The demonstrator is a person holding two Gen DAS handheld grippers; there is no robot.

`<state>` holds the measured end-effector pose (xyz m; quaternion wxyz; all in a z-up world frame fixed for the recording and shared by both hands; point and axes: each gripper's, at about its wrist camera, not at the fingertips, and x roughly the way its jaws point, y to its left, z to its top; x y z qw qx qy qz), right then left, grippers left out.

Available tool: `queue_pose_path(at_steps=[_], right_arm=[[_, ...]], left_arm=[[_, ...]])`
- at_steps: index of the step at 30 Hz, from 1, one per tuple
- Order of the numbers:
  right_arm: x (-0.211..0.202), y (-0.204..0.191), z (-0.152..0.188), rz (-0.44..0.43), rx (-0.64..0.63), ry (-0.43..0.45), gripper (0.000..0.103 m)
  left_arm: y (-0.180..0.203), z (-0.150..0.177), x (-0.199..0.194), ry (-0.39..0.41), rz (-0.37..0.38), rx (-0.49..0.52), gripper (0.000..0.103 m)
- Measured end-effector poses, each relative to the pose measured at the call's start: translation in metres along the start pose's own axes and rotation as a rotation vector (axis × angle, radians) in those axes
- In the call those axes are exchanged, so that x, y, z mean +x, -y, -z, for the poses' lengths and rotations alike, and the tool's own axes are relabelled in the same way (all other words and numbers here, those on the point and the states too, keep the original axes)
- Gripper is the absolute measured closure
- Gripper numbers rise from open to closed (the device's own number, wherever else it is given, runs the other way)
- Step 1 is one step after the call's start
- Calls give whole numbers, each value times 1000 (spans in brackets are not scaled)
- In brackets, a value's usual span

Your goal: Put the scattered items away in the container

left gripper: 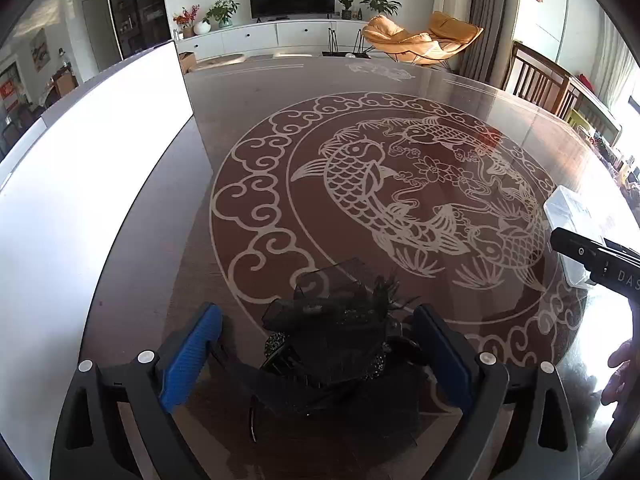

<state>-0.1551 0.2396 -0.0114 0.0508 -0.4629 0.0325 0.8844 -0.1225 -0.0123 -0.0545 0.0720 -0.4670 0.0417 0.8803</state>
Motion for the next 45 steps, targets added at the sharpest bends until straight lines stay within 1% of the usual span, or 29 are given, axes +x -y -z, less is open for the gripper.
queue_pose_path(at_steps=[1,3,10,45], right_arm=[[0,-2,4,12,-28,20,21],[-1,2,9,-10,-29,41,20],[1,4,9,-16,-41,40,19],[3,4,9,-16,-43,40,19]], left_arm=[[0,0,0,-3,6,4,3],[3,-1,3,-17,15,24,0],[2,-3,4,-18,34,50,0],[4,-5,5,-12,18,25,0]])
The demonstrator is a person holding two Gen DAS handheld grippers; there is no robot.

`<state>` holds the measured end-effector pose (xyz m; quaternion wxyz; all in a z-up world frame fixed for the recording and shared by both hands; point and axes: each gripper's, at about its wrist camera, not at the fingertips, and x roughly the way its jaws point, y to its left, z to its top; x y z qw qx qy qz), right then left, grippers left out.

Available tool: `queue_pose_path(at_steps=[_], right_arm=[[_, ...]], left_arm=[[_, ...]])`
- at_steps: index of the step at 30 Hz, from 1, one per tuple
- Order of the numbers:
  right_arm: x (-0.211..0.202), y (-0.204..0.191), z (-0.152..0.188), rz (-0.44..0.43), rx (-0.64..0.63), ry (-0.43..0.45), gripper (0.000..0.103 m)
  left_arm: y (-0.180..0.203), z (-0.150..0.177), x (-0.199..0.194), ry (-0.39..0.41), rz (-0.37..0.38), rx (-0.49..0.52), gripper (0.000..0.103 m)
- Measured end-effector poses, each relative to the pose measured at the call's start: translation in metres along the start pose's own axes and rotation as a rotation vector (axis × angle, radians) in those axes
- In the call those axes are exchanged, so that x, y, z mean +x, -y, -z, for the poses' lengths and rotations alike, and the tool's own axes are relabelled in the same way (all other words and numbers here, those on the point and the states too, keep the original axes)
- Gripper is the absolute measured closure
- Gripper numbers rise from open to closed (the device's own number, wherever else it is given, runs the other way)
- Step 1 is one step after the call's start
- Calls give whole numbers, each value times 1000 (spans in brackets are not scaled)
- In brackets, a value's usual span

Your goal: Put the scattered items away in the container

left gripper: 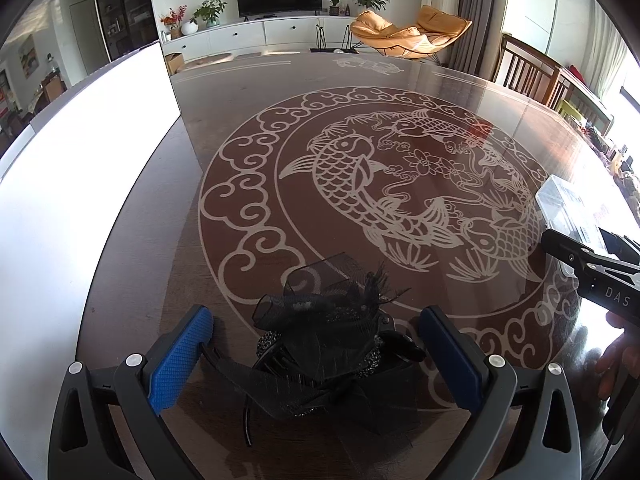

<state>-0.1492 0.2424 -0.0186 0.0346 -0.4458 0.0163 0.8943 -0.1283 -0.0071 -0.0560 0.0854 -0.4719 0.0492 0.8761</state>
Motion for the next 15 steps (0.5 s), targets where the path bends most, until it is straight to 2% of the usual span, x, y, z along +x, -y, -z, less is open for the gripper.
queue_pose_path(at_steps=[5,6,7,8,9,15], right_arm=[[0,0,0,-6,2,0,18],[0,0,0,-11,-10,0,18],[0,0,0,-16,-29,2,22],[-2,0,1,-23,-43,6,25],[-6,1,2,-28,-54,9,38],[-37,18,19,-86,-68,22,40]], left_arm=[[0,-3,2,-5,9,15,0],[1,-3,2,-1,11,21,3],[2,-4,0,9,15,31,7],[3,-4,0,9,19,36,8],[1,-5,0,7,29,32,9],[-7,-1,-33,69,88,-26,9]])
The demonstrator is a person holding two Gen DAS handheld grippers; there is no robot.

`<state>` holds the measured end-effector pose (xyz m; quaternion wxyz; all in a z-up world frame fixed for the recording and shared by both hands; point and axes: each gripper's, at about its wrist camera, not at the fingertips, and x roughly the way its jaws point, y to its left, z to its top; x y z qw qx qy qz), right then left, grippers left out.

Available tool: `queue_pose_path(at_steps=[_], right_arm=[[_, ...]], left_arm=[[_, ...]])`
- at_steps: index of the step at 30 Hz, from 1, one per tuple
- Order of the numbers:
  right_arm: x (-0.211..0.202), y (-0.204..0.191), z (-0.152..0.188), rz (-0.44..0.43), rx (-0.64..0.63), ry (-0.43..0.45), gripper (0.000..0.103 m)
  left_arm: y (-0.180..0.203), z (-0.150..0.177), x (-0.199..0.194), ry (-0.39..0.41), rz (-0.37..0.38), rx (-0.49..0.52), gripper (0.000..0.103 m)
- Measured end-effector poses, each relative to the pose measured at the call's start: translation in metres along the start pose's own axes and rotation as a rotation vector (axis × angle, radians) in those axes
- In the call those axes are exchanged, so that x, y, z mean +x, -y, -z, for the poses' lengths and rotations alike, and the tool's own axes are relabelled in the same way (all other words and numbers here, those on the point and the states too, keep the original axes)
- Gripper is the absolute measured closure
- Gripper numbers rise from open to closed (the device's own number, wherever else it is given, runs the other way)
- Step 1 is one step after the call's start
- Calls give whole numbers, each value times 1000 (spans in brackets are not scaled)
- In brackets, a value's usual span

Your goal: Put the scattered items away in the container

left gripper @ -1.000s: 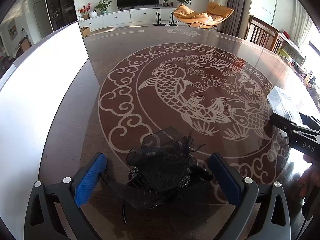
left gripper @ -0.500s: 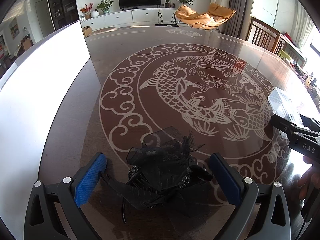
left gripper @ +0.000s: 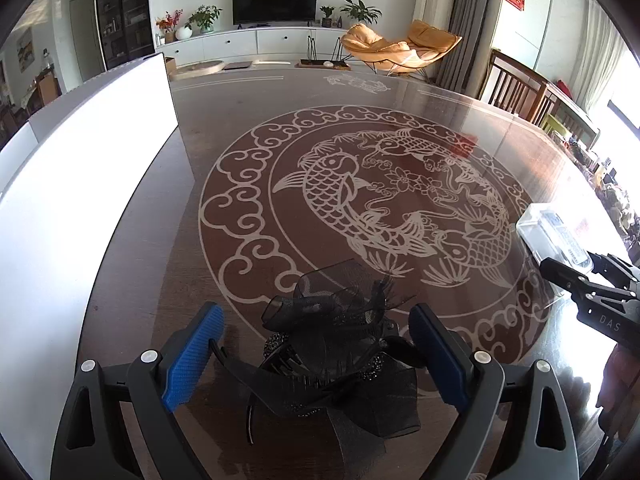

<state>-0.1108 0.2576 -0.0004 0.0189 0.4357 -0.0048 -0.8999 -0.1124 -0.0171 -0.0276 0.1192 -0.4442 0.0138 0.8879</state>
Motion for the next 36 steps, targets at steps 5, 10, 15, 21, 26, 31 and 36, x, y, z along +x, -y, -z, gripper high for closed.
queue_pose_path(at_steps=[5,10,15,21,26,31,36], right_arm=[[-27,6,9,-79,41,20,41],[-36,9,18,-132,79,11,41],[-43,3,18,-141,60,8,41],[-56,-37,1,-231,18,18,41],[-79,-106,-44,-350,-65,86,41],[-104,-201,-95,-493,-173,145,41],[-107,-311,-135,-593,-284,174,41]], left_arm=[[13,6,-25,30,-7,19,9],[18,19,-31,13,5,14,9],[20,22,-39,16,10,7,9],[8,9,-72,65,25,-28,9],[-46,-15,-127,142,-29,-80,8],[-130,-27,-175,191,-177,-154,8],[-217,-17,-197,164,-285,-272,8]])
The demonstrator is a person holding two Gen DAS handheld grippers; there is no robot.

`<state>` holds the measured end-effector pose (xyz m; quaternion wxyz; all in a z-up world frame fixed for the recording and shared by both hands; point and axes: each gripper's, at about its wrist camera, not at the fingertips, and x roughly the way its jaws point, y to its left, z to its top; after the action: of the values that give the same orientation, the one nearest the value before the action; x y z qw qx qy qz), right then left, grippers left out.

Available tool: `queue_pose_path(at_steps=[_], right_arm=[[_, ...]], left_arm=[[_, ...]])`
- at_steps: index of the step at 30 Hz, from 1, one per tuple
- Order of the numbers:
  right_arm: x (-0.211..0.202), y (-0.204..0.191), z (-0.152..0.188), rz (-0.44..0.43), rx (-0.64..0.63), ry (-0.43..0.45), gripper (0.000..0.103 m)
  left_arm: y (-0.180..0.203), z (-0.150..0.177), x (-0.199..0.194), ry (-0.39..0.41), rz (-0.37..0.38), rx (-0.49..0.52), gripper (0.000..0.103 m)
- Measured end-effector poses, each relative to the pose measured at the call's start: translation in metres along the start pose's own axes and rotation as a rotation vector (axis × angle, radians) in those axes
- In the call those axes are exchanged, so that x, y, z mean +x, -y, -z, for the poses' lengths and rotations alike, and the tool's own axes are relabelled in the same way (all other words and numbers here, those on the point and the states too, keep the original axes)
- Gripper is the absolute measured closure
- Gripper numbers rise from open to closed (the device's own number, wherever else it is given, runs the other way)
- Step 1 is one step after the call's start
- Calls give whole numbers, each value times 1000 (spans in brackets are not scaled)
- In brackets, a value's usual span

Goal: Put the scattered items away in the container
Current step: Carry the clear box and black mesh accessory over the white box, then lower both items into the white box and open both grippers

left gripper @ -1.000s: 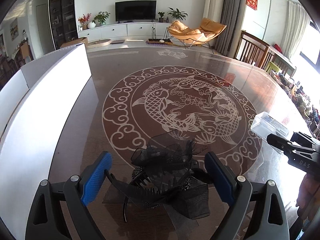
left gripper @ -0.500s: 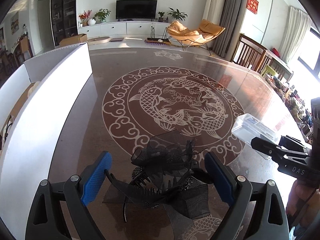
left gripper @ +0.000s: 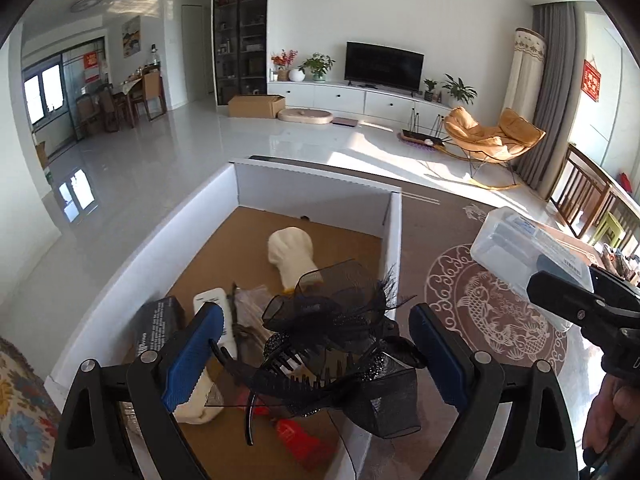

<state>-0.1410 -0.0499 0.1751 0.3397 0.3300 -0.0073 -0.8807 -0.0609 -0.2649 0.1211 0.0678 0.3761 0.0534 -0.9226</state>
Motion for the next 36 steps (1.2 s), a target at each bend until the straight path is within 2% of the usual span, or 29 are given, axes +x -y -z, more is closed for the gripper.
queue_pose_path(at_steps=[4,7,10,13,14,15,16,20,21,23,28,29,33,36], right_arm=[[68,-39,-23,-66,-54,-44,41],[125,-52,-21,-47,-98,-129,41],[166,-57,-10,-13,-147,-207,41],[194,-52,-2,-12,-137,-260,39],[200,-49,0,-5,-126,-280,38],[205,-46,1,-1,-114,-296,32],[209,-43,2,1,-106,-304,28],[198,-32,1,13,-91,-283,27],[195,-29,0,15,-83,-278,27],[186,-23,-3,20,-73,-264,27],[168,-20,-7,37,-90,-243,27],[166,-20,-7,36,-89,-240,27],[158,-23,-12,32,-93,-219,27],[157,-25,-13,31,-103,-214,27]], left_arm=[[-50,7,21,-63,-51,-74,8],[-74,21,45,-124,-71,-117,8],[-86,36,70,-188,-73,-146,8],[-90,43,84,-228,-79,-164,7],[-91,43,88,-244,-84,-171,7],[-90,44,90,-257,-90,-173,7],[-90,44,92,-267,-99,-177,7],[-91,46,93,-268,-133,-222,4],[-91,46,91,-262,-125,-241,0],[-87,46,87,-246,-95,-262,0],[-66,41,78,-247,-106,-234,0],[-63,39,75,-238,-119,-230,0],[-56,29,61,-209,-248,-205,0],[-63,24,52,-194,-230,-255,0]])
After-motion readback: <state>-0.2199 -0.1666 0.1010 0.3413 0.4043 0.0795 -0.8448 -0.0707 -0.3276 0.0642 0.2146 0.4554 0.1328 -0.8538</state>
